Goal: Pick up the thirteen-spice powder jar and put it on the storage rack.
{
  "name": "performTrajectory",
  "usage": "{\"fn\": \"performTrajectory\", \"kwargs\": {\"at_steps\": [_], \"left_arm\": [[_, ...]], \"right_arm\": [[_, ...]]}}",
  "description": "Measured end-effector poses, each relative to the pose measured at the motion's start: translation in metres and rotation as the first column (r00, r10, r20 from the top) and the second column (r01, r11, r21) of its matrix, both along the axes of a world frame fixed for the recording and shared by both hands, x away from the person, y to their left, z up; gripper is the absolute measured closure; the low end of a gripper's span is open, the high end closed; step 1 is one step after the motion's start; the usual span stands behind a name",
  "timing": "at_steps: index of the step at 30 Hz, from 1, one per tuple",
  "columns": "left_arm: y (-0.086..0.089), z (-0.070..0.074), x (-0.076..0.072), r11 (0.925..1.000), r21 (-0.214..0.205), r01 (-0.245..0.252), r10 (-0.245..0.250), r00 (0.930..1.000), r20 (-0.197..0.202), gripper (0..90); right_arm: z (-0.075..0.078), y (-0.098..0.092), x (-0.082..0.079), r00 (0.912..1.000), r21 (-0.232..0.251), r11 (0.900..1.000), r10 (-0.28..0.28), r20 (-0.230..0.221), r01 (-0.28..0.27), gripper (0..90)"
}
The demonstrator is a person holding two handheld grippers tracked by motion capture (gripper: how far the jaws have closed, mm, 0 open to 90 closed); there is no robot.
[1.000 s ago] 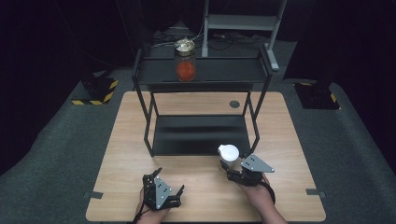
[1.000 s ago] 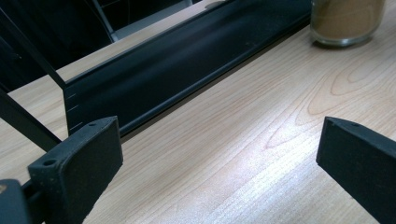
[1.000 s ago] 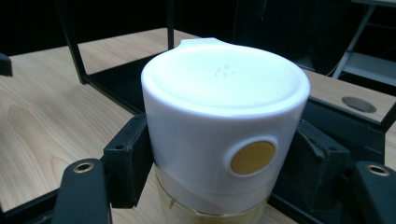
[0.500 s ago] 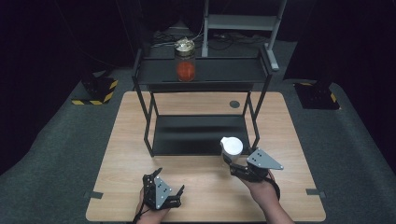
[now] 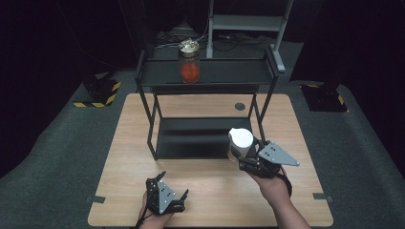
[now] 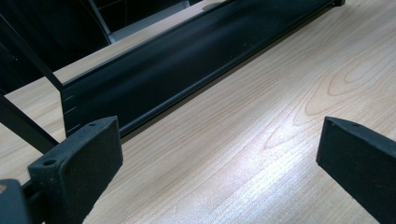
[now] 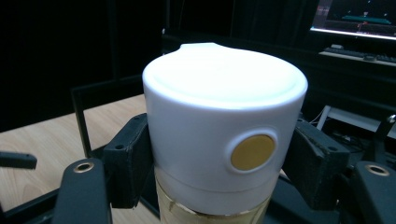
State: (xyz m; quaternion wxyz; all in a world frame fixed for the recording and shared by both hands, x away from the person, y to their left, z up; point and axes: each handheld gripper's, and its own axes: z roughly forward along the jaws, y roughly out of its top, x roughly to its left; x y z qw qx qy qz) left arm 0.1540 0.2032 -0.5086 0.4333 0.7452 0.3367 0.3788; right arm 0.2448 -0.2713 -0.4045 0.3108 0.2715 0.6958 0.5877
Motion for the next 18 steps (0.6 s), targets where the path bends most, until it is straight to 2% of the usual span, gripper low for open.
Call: {"fn": "performTrajectory", "kwargs": {"at_steps": [18], "left_arm": [[0.001, -0.001, 0.0, 1.0, -0.002, 0.008, -0.008, 1.0, 0.004, 0.6]], "right_arm": [[0.036, -0.003, 0.006, 0.999, 0.049, 0.9986, -0.022, 0.04, 0.02, 29.5]]}}
